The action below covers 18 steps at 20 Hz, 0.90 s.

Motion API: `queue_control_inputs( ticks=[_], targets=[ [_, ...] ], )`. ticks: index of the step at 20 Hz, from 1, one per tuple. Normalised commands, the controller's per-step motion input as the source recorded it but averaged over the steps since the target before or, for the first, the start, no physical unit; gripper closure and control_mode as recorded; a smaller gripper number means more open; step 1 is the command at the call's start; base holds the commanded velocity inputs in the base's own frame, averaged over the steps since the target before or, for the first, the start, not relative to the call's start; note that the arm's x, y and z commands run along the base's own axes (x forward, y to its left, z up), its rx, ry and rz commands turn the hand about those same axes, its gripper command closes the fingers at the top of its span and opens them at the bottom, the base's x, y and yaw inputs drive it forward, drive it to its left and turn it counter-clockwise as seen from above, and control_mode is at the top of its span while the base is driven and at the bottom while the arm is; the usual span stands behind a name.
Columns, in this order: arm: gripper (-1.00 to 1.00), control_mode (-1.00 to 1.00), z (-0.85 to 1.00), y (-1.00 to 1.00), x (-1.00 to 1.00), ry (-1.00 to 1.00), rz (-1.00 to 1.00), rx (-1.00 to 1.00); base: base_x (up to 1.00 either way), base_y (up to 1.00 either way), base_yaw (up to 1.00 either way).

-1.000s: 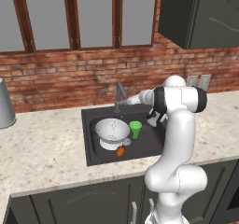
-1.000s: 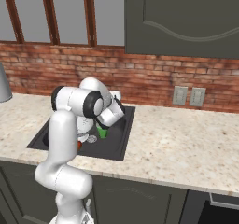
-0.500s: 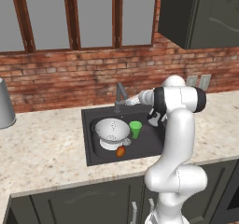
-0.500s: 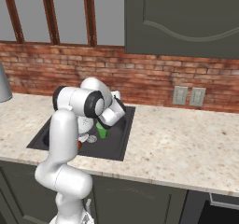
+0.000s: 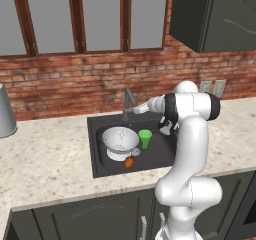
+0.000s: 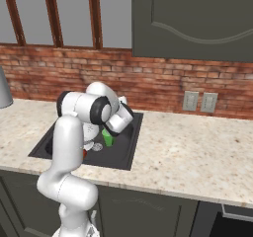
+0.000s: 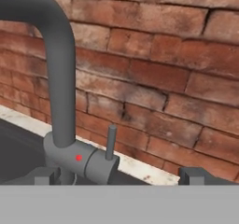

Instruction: Pick the cup and colander and place them in the sink. Then turn on the water.

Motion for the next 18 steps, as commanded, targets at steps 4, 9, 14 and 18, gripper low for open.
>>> queue_control_inputs(
  ticks=[4,9,14,18],
  targets=[
    [-1.00,-1.00,-0.10,-0.02,0.00,-0.02,0.04,0.02,0.00,0.00,0.00],
    [-1.00,-1.00,-0.09,-0.05,0.00,-0.02,0.04,0.03,0.00,0.00,0.00],
    [-1.00,-1.00,-0.07,-0.05,0.01,-0.01,0.04,0.03,0.00,0.00,0.00],
    [-1.00,-1.00,-0.06,-0.04,0.02,0.00,0.04,0.03,0.00,0.00,0.00]
  ],
)
